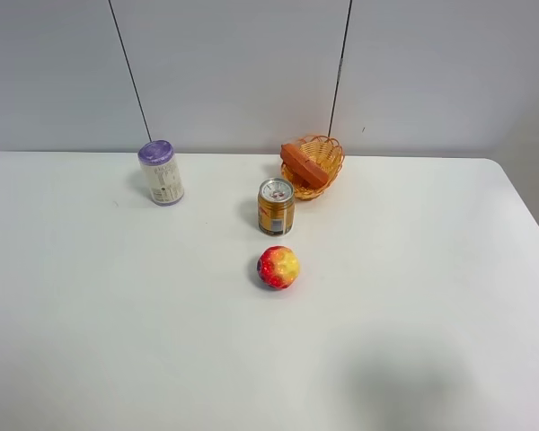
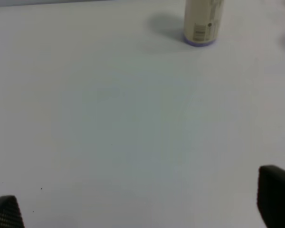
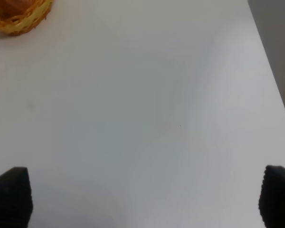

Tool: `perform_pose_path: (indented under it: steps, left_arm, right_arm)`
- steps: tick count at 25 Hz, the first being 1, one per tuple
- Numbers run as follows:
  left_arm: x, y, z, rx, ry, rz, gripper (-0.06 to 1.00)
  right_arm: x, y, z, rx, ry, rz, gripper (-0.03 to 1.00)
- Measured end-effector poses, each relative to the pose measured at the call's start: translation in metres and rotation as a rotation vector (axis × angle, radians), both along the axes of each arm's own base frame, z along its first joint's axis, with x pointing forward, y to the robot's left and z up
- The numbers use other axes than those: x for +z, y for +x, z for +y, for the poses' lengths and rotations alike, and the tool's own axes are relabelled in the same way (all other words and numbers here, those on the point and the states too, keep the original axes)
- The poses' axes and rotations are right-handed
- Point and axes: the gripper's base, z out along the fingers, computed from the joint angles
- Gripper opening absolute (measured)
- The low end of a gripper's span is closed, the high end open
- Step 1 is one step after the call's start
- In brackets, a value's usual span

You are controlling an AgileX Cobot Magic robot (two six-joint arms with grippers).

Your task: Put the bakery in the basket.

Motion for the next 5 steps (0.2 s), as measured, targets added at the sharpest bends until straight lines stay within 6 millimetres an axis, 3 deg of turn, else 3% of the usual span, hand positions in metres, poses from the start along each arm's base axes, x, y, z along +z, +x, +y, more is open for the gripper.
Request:
perform_pose_path:
  steps: [5]
  left_arm:
    - [0.0,0.0,0.0,0.0,0.0,0.0,0.99]
  right_arm:
    - [0.0,0.0,0.0,0.0,0.0,0.0,0.95]
